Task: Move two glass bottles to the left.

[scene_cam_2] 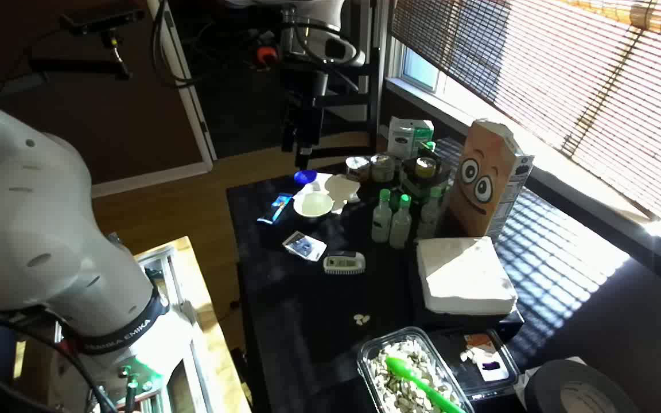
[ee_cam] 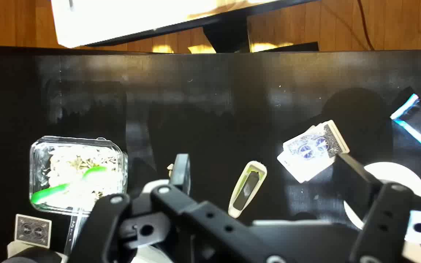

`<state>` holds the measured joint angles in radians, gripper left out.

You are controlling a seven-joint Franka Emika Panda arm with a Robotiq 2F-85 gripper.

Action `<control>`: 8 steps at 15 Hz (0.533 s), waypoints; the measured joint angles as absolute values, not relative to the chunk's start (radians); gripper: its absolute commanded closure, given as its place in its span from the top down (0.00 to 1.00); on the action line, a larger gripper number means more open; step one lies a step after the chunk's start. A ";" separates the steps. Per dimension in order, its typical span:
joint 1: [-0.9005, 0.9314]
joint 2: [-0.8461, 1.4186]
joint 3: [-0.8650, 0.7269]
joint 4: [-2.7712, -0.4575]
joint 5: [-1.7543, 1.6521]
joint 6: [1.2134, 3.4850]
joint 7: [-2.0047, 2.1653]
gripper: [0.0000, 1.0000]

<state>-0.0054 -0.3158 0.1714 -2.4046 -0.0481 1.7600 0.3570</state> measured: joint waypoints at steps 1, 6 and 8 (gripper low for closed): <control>-0.005 -0.316 0.171 -2.405 -0.048 1.760 0.357 1.00; -0.006 -0.309 0.142 -2.408 -0.031 1.842 0.366 1.00; -0.020 -0.285 0.097 -2.415 -0.025 1.976 0.369 1.00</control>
